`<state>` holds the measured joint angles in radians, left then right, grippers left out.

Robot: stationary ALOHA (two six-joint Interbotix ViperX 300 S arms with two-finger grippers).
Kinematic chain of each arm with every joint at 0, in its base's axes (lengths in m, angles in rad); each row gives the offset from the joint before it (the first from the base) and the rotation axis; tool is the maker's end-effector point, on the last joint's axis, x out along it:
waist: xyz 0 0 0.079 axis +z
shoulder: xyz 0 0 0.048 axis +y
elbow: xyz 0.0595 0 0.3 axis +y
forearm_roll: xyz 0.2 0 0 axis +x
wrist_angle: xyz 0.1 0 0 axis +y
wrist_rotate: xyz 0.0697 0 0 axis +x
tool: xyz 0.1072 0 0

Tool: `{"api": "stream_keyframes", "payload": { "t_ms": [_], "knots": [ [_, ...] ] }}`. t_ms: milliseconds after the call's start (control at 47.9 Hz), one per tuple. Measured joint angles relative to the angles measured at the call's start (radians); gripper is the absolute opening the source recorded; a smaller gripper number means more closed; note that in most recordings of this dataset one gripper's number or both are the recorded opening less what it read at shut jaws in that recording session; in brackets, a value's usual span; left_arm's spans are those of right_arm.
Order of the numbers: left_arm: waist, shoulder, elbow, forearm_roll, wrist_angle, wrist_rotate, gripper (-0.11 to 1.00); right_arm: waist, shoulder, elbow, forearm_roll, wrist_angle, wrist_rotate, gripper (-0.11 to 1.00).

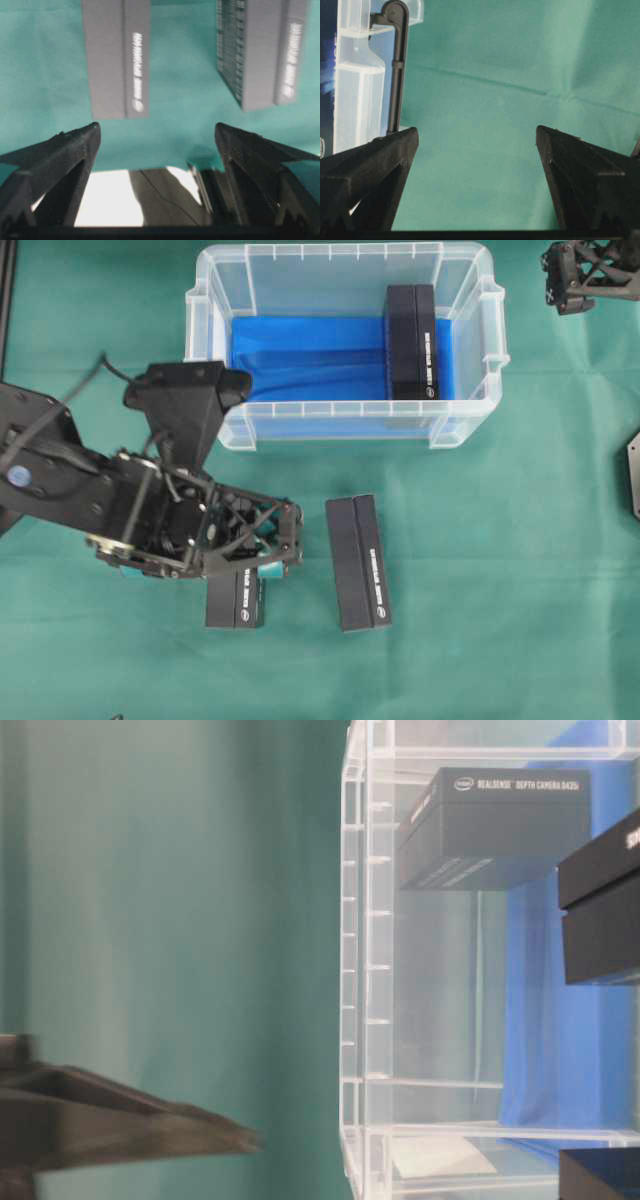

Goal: Take out the box from the case.

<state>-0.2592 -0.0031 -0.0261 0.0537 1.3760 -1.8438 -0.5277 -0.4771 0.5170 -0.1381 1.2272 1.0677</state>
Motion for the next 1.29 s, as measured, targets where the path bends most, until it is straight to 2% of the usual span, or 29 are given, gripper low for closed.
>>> {"api": "stream_keyframes", "payload": {
  "t_ms": [167, 438, 709, 1022, 1294],
  "knots": [
    [0.002, 0.0, -0.032, 0.003, 0.04, 0.002, 0.98, 0.0, 0.0, 0.002, 0.0, 0.0, 0.0, 0.94],
    [0.002, -0.023, 0.0, 0.005, 0.041, 0.002, 0.98, 0.0, 0.0, 0.002, 0.0, 0.0, 0.0, 0.94],
    [-0.038, -0.12, 0.114, 0.005, 0.041, -0.008, 0.98, 0.0, 0.0, 0.002, 0.0, 0.0, -0.003, 0.94],
    [-0.089, -0.267, 0.284, 0.005, 0.046, -0.072, 0.98, 0.0, 0.0, 0.002, 0.0, 0.0, -0.012, 0.94],
    [-0.086, -0.29, 0.302, 0.017, 0.044, -0.075, 0.98, 0.0, 0.0, 0.002, 0.0, 0.0, -0.012, 0.94]
  ]
}}
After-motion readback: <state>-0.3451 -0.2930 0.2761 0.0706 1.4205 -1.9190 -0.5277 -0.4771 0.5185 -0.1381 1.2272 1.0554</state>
